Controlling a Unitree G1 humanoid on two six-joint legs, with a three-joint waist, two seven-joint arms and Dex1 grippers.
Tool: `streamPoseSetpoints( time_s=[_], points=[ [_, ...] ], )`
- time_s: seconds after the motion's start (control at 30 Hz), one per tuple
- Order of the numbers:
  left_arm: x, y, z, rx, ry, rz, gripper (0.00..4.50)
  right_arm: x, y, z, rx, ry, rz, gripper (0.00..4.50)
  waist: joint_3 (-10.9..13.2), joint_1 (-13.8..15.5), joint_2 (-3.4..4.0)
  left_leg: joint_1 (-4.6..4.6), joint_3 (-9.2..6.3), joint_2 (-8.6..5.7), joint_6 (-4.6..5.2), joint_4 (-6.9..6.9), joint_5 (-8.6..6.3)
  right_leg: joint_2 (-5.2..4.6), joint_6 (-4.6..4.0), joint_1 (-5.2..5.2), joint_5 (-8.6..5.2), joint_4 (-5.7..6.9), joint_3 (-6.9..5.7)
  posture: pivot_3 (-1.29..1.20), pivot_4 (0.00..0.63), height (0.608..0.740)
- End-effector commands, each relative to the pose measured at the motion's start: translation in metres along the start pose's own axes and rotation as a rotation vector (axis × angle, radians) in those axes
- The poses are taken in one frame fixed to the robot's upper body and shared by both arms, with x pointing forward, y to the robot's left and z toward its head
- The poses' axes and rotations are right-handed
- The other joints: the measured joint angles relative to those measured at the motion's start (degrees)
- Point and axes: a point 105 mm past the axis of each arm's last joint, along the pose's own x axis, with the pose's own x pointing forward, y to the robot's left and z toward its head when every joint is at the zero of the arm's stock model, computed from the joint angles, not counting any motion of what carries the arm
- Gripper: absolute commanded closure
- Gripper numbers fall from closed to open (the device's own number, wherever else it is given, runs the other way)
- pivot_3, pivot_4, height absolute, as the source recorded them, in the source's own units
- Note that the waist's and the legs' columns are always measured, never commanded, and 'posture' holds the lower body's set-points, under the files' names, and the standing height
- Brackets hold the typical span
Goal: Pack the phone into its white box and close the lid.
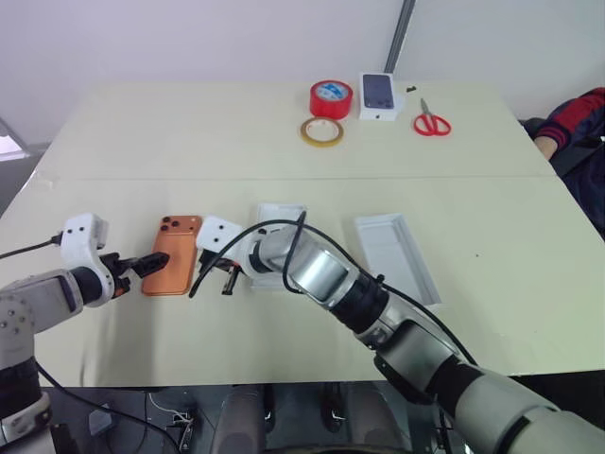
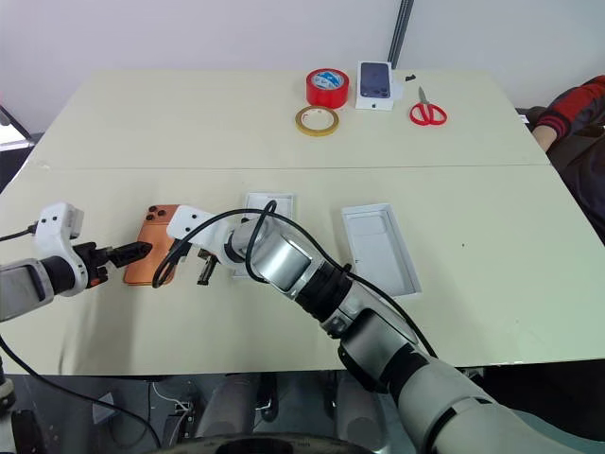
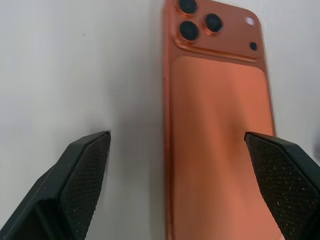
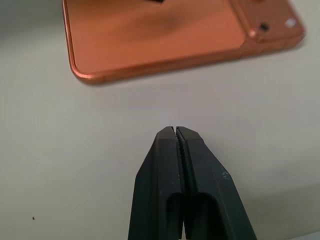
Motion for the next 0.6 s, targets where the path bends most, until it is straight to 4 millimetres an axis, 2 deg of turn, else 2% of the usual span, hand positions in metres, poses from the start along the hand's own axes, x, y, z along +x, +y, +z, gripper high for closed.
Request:
streamPoseSetpoints(
  time_s=[0.03, 0.2, 0.47, 0.6],
  points=[
    [0.009, -0.018, -0.021, 0.014, 0.1, -0.097, 0.0, 0.002, 0.005, 0.018, -0.061, -0.037, 0.011, 4.44, 0.0, 0.0, 0.01, 0.02, 0.0, 0.0, -0.01, 0.0, 0.0, -0.01, 0.0, 0.01, 0.0, 0.0, 0.0, 0.0, 0.15, 0.736],
    [0.015, -0.035, -0.032, 0.006, 0.129, -0.172, 0.0, 0.002, 0.004, 0.018, -0.057, -0.041, 0.008, 4.44, -0.1, 0.2, 0.06, 0.1, 0.0, -0.01, -0.01, -0.06, 0.0, -0.16, -0.01, 0.07, 0.0, 0.01, 0.0, 0.0, 0.15, 0.736],
    [0.017, -0.062, -0.037, -0.008, 0.136, -0.279, 0.0, 0.0, -0.002, 0.016, -0.058, -0.046, 0.001, 4.44, -0.2, 0.4, 0.07, 0.75, 0.0, -0.06, -0.05, -0.15, -0.14, -0.29, -0.14, 0.72, -0.15, -0.06, -0.03, 0.0, 0.15, 0.736],
    [0.018, -0.067, -0.037, -0.031, 0.125, -0.299, 0.0, 0.0, -0.002, 0.014, -0.056, -0.044, 0.0, 4.44, -0.2, 0.4, 0.07, 0.88, -0.02, -0.07, -0.06, -0.16, -0.19, -0.33, -0.12, 0.86, -0.19, -0.09, -0.06, 0.0, 0.15, 0.736]
  ],
)
